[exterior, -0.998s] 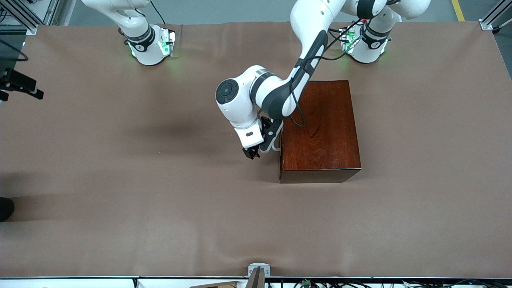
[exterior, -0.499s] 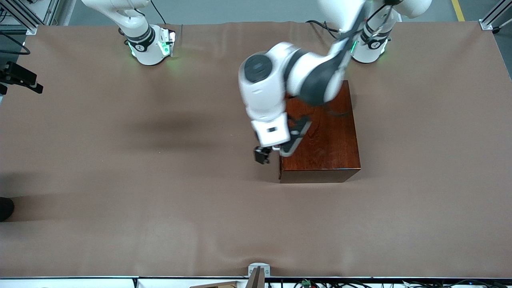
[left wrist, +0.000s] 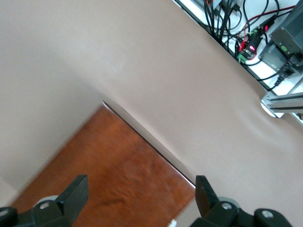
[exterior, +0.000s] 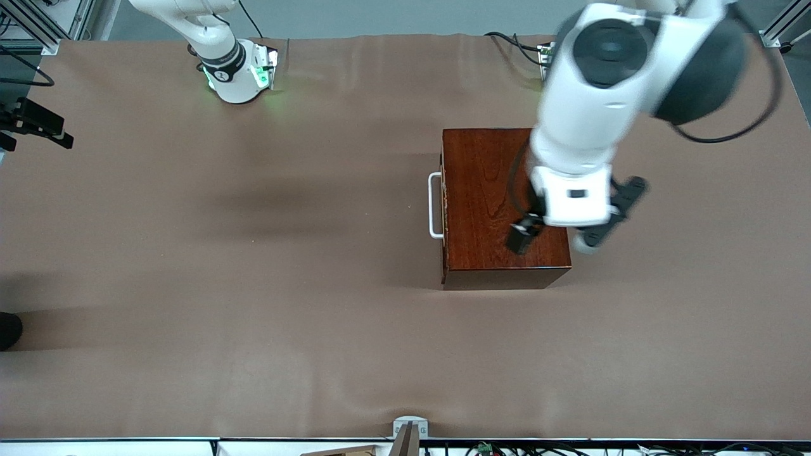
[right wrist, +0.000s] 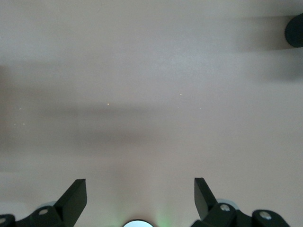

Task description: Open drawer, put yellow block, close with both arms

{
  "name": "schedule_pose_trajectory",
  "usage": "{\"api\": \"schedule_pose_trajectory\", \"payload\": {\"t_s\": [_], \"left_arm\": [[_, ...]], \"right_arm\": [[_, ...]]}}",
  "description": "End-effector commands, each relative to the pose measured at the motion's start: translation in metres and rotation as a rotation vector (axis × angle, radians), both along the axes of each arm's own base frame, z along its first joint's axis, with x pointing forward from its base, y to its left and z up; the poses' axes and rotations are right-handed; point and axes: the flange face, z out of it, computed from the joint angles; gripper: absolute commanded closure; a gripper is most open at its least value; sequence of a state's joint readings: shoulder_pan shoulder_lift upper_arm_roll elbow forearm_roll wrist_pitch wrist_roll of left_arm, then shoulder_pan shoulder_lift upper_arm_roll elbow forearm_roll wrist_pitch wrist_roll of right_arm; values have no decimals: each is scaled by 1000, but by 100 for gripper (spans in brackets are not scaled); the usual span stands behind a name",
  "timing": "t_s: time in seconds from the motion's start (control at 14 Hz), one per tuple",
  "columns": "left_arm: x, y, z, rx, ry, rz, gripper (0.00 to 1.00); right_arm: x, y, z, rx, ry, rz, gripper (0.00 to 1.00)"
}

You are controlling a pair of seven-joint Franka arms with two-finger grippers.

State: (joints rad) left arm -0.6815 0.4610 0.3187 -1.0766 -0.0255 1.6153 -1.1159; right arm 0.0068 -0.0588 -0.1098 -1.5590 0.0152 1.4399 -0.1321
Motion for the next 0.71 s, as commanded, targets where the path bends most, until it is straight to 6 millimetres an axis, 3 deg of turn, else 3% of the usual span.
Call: {"api": "schedule_pose_trajectory", "payload": {"t_s": [0.0,0.36,0.64], "left_arm": [[3,58,16,-1,54,-129,0],[17,162,30,11,83,-315,0],[0,246,40,-4,132,-425,0]], "right_arm": [[-6,6,6,-13,-8,10,0],[-6,8,7,-13,-8,14,0],[-6,8,7,-13,-10,14,0]]}}
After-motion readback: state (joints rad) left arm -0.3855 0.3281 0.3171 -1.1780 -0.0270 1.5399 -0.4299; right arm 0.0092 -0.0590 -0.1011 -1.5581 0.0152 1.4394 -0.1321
